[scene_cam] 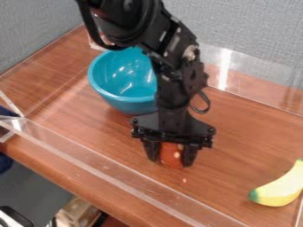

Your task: Remove the mushroom from inside the blue bowl and put it on the table

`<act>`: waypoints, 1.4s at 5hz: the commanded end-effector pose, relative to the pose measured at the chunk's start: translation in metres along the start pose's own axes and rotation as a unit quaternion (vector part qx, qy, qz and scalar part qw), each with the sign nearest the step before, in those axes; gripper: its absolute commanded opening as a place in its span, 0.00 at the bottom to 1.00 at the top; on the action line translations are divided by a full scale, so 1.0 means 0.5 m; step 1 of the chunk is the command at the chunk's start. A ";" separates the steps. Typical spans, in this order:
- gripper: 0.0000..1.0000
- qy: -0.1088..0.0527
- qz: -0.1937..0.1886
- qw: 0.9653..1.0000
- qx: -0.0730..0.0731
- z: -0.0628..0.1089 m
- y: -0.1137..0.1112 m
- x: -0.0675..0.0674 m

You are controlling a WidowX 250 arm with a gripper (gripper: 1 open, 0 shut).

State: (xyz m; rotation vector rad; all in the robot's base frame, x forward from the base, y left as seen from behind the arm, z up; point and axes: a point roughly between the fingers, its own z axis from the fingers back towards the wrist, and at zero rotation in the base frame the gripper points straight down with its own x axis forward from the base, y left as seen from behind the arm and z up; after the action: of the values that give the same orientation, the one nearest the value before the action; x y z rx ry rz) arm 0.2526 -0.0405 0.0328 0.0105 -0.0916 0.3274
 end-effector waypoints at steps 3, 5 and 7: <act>0.00 -0.011 0.000 1.000 0.008 0.022 0.016 0.015; 1.00 -0.008 -0.002 1.000 0.011 0.028 0.016 0.016; 1.00 -0.035 0.001 0.999 -0.006 0.116 0.011 0.033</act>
State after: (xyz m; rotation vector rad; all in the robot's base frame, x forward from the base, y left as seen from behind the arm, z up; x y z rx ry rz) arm 0.2530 -0.0353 0.0777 0.0279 -0.1068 0.3047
